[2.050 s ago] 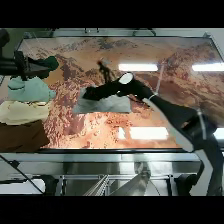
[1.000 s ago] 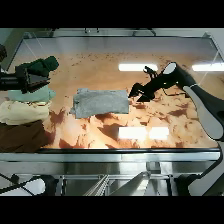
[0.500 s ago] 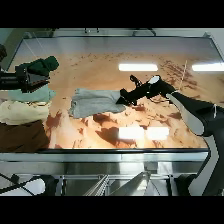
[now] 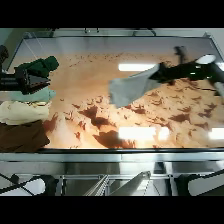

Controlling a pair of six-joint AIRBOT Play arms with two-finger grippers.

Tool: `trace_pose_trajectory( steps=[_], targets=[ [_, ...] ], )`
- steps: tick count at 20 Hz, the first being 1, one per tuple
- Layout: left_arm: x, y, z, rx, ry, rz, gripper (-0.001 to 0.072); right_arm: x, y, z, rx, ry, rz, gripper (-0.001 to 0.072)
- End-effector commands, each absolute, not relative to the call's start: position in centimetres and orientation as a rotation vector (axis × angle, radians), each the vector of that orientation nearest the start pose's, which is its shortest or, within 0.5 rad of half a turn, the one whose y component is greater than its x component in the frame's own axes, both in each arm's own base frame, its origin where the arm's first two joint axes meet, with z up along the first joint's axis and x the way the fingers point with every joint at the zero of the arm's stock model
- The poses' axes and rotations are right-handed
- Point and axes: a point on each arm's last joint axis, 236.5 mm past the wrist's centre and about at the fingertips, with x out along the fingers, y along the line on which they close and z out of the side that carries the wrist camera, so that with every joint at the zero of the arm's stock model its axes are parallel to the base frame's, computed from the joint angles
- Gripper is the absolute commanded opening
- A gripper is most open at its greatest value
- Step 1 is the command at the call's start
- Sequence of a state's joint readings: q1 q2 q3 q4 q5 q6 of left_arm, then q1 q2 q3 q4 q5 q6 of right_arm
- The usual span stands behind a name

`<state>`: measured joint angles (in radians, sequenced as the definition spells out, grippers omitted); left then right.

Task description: Fold the shirts.

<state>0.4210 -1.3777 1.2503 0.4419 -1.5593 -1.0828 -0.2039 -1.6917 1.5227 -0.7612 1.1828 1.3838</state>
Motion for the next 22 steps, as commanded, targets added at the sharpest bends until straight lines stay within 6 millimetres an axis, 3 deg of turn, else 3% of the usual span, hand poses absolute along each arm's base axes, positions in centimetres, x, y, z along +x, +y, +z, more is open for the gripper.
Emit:
trace_pose_trajectory(
  steps=[1,2,3,5,8,11,14,15,16,17,20,21,22],
  targets=[
    [38.6,-6.1,12.8,-0.791,1.023,-0.774,0.0293,42.9,-14.7,2.4,0.659,1.144,-0.245,0.0011],
    [38.6,-6.1,12.8,-0.791,1.023,-0.774,0.0293,39.3,-18.9,1.7,0.666,1.160,-0.383,0.0011],
    [38.6,-6.1,12.8,-0.791,1.023,-0.774,0.0293,36.0,-21.8,1.0,0.695,1.172,-0.484,0.0011],
    [38.6,-6.1,12.8,-0.791,1.023,-0.773,0.0293,29.2,-25.5,-1.3,0.792,1.198,-0.639,0.0011],
    [38.6,-6.1,12.8,-0.790,1.023,-0.774,0.0293,20.1,-28.1,-5.2,0.966,1.224,-0.819,0.0012],
    [38.5,-6.1,12.8,-0.790,1.025,-0.776,0.0293,14.4,-29.4,-7.2,1.051,1.227,-0.901,0.0013],
    [38.6,-6.1,12.8,-0.791,1.024,-0.775,0.0294,11.5,-29.6,-7.3,1.109,1.233,-0.935,0.0017],
    [38.6,-6.1,12.8,-0.791,1.025,-0.775,0.0294,11.0,-29.4,-7.3,1.125,1.244,-0.936,0.0163],
    [38.6,-6.1,12.8,-0.791,1.024,-0.775,0.0295,10.7,-29.0,-7.1,1.129,1.264,-0.921,0.0473],
    [38.6,-6.1,12.8,-0.791,1.022,-0.773,0.0295,10.7,-28.8,-6.7,1.134,1.277,-0.914,0.0647],
    [38.7,-6.1,12.8,-0.791,1.021,-0.772,0.0295,11.6,-27.5,-4.2,1.229,1.302,-0.884,0.0640],
    [38.7,-6.1,12.8,-0.791,1.021,-0.771,0.0294,12.7,-27.1,-2.9,1.256,1.295,-0.851,0.0638],
    [38.7,-6.1,12.8,-0.791,1.020,-0.770,0.0295,14.1,-26.6,-1.7,1.266,1.283,-0.804,0.0585]
  ],
)
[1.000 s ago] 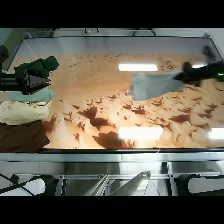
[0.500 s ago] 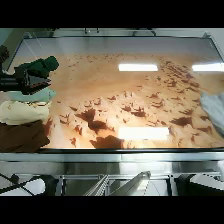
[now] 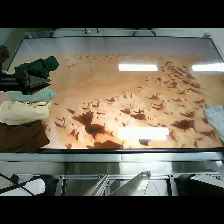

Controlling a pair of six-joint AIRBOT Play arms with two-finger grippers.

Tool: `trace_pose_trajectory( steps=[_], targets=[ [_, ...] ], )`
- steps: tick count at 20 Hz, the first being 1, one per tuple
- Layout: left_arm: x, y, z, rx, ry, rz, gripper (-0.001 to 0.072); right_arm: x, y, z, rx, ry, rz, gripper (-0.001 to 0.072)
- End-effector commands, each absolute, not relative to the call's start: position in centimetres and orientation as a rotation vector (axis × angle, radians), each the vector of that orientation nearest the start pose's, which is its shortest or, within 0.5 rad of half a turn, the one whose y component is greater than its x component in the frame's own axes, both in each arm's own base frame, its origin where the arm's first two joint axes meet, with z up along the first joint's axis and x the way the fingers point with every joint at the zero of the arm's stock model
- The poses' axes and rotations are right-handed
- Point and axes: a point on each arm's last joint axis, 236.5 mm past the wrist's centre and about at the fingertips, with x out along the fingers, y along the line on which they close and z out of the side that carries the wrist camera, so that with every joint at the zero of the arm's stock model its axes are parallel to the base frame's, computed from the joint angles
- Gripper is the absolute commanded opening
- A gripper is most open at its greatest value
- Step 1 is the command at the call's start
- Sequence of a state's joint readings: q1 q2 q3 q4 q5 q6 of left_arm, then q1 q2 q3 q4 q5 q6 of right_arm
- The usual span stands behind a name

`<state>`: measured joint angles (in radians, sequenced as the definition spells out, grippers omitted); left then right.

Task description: Fold the shirts.

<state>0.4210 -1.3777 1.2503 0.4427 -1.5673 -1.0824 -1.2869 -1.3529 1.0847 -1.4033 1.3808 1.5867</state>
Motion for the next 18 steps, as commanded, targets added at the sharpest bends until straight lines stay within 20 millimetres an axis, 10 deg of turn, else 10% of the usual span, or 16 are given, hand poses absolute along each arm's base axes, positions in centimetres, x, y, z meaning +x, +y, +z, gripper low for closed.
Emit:
trace_pose_trajectory(
  steps=[1,2,4,8,14,18],
  targets=[
    [38.9,-6.0,12.8,-0.791,1.013,-0.762,0.0294,16.2,-26.1,-0.3,1.260,1.246,-0.739,0.0311],
    [39.3,-5.8,12.7,-0.791,1.002,-0.748,0.0293,19.0,-25.4,1.3,1.224,1.189,-0.646,0.0035],
    [39.9,-5.5,13.0,-0.777,0.980,-0.731,0.0002,25.1,-23.5,4.8,1.149,1.035,-0.467,0.0014],
    [37.4,-6.1,14.3,-0.691,0.992,-0.746,0.0000,33.5,-13.5,12.4,0.938,0.861,-0.024,0.0014],
    [28.3,-8.7,8.8,-0.683,1.076,-0.637,0.0001,27.6,5.9,4.5,0.762,1.055,0.282,0.0014],
    [25.2,-9.8,6.8,-0.684,1.089,-0.613,0.0002,25.3,9.5,1.0,0.707,1.067,0.326,0.0014]
  ],
)
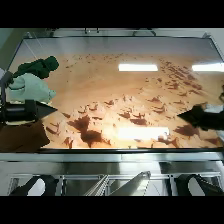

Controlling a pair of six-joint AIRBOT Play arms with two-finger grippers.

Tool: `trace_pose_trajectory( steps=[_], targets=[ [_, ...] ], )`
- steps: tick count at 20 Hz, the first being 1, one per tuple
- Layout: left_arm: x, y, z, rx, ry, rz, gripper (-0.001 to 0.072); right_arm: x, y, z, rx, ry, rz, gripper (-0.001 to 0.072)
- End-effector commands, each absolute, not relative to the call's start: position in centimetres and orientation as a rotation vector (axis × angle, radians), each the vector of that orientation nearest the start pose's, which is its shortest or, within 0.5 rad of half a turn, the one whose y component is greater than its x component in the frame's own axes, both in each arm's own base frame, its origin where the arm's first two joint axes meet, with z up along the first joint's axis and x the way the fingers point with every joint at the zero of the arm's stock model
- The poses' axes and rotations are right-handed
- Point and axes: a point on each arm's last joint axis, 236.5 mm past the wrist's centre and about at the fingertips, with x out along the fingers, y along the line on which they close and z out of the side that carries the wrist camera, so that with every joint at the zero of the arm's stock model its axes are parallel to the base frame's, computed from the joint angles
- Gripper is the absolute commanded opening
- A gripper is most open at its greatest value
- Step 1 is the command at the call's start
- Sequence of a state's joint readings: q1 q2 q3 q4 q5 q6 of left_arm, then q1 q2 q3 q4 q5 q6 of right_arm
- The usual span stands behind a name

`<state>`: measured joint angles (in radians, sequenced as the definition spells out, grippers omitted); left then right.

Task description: Fold the shirts.

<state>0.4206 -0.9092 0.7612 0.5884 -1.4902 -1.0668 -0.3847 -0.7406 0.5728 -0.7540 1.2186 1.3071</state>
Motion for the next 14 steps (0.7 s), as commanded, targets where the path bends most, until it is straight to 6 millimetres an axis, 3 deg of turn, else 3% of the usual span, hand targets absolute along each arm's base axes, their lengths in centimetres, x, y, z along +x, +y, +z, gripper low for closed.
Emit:
trace_pose_trajectory(
  steps=[1,6,14],
  targets=[
    [24.9,-10.0,6.9,-0.678,1.086,-0.618,0.0002,25.3,9.8,1.2,0.706,1.063,0.339,0.0014],
    [24.8,-10.0,7.3,-0.667,1.073,-0.620,0.0011,25.3,10.8,2.1,0.772,1.058,0.372,0.0014],
    [24.4,-10.3,7.3,-0.668,1.086,-0.635,0.0011,25.3,10.7,2.0,0.771,1.058,0.372,0.0014]
  ],
)
